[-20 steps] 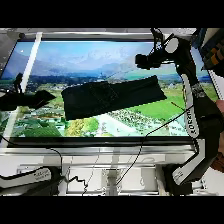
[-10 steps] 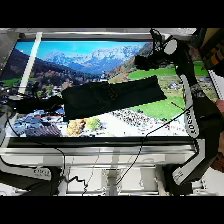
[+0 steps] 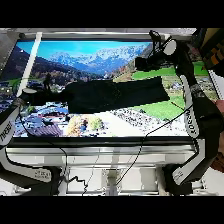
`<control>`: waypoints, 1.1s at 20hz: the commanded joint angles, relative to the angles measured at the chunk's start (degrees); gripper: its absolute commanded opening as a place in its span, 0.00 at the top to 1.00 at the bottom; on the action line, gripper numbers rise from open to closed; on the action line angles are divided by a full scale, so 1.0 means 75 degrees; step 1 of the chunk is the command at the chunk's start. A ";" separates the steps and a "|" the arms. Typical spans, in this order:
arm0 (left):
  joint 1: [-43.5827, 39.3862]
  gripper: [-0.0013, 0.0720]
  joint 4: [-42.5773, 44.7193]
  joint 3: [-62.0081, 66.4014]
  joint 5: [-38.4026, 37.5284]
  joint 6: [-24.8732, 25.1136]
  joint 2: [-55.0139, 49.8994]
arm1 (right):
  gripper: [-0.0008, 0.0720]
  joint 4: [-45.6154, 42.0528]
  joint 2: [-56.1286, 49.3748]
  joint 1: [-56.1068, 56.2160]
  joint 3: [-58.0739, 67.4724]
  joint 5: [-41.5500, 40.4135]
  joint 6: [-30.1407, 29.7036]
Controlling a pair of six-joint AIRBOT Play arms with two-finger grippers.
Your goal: Fold the clothes and pants, and hang the long-sleeved shirts on hangers.
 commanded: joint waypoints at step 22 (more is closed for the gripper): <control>-0.1230 0.90 0.2189 0.2291 -0.0985 -0.1384 0.2780 | 0.96 0.1087 -0.1282 0.3042 -0.1486 -0.2503 0.0329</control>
